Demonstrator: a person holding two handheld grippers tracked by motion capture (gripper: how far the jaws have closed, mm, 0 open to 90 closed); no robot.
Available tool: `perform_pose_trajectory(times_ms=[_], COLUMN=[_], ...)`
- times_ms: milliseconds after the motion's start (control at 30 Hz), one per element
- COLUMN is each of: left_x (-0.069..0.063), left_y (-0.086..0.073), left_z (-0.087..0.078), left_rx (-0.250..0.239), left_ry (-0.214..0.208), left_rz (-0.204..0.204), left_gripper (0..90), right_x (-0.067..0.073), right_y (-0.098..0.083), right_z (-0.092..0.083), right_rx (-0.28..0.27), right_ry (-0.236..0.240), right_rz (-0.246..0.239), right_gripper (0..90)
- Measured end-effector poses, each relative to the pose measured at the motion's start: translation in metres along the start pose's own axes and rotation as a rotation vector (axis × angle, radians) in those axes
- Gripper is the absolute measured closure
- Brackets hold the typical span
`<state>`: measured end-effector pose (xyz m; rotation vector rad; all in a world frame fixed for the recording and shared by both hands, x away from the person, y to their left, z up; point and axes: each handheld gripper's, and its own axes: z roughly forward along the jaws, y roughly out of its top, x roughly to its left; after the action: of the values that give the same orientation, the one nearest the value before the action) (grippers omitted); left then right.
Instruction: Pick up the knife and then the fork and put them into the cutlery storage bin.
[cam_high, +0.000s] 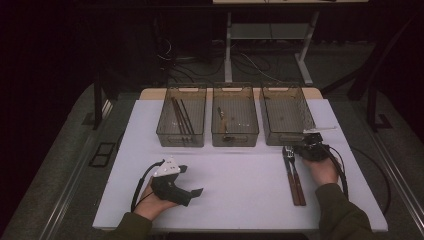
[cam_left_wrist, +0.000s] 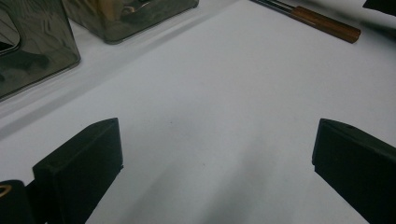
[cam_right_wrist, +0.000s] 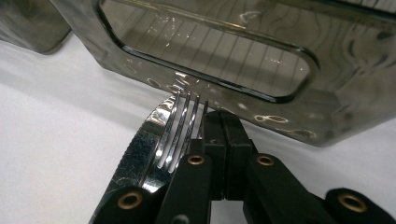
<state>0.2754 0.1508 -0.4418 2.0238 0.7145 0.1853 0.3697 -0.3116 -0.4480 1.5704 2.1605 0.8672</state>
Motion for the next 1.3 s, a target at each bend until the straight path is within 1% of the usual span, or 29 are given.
perform_pose_trajectory(times_ms=[100,133,367,433,800,867,933,1067,1167,1200,1300], left_x=[0.0,0.0,0.0,-0.001,-0.001,-0.001,-0.001,-0.001,-0.001,-0.001,-0.001], left_y=[0.0,0.0,0.0,0.0,0.0,0.0,0.0,0.0,0.0,0.0,0.0], left_z=[0.0,0.0,0.001,0.001,0.001,0.001,0.001,0.001,0.001,0.001,0.002], left_rx=[-0.001,0.0,0.001,0.001,0.002,0.003,0.004,0.005,0.006,0.005,0.007], left_ry=[-0.002,-0.002,-0.005,-0.008,-0.014,-0.014,-0.014,-0.016,-0.017,-0.017,-0.02], left_rz=[0.001,0.001,-0.002,-0.002,0.003,0.003,0.004,0.005,0.007,0.006,0.007], left_gripper=[0.5,0.5,0.6,0.6,0.6,0.6,0.6,0.6,0.6,0.6,0.6], right_x=[0.001,0.002,0.006,0.007,0.014,0.015,0.018,0.023,0.026,0.028,0.032], right_y=[0.0,0.0,0.001,0.001,0.002,0.002,0.002,0.004,0.004,0.004,0.005], right_z=[0.001,0.001,0.002,0.002,0.004,0.004,0.004,0.004,0.004,0.005,0.005], right_rx=[-0.005,-0.003,0.003,0.003,0.007,0.002,0.011,0.006,0.009,0.009,0.017], right_ry=[0.006,0.011,0.043,0.062,0.109,0.123,0.139,0.168,0.209,0.216,0.228], right_rz=[-0.006,0.0,-0.019,-0.022,-0.048,-0.069,-0.079,-0.108,-0.129,-0.148,-0.173], right_gripper=[89.7,89.8,89.7,89.7,89.7,89.8,89.8,89.8,89.9,89.9,89.9])
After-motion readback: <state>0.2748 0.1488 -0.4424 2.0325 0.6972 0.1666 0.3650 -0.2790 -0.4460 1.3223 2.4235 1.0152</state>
